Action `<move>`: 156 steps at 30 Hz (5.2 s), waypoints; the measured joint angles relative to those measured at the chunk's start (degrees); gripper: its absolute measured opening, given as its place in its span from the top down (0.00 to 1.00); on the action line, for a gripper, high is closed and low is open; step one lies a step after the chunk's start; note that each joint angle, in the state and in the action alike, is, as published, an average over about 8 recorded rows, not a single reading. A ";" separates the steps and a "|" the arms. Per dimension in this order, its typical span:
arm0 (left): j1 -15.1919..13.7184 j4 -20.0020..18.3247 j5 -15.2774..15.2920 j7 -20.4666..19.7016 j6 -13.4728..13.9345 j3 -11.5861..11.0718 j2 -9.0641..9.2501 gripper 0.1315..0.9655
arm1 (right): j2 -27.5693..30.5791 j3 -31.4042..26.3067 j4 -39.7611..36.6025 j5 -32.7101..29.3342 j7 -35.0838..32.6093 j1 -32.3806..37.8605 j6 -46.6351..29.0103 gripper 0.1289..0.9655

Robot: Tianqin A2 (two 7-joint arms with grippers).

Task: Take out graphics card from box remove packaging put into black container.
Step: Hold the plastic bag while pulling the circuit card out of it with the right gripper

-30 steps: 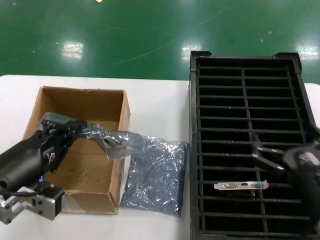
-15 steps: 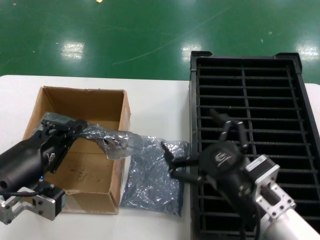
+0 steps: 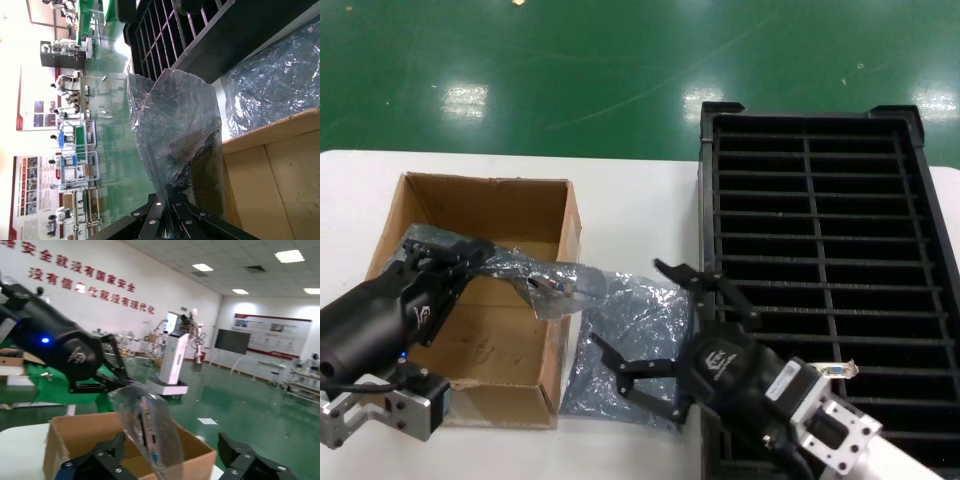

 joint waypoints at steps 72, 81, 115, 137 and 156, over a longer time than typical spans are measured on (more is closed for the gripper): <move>0.00 0.00 0.00 0.00 0.00 0.00 0.00 0.99 | -6.52 -12.44 -19.06 -13.62 13.38 21.38 -2.95 0.96; 0.00 0.00 0.00 0.00 0.00 0.00 0.00 0.99 | -6.93 -12.15 -19.82 -13.44 13.67 21.42 -2.67 0.86; 0.00 0.00 0.00 0.00 0.00 0.00 0.00 0.99 | -7.94 -10.68 -18.85 -9.44 13.05 20.19 -3.87 0.98; 0.00 0.00 0.00 0.00 0.00 0.00 0.00 0.99 | -5.96 -10.23 -15.45 -8.43 11.57 18.17 -3.95 0.99; 0.00 0.00 0.00 0.00 0.00 0.00 0.00 0.99 | -8.14 -10.57 -22.38 -10.07 11.34 22.09 -2.72 0.90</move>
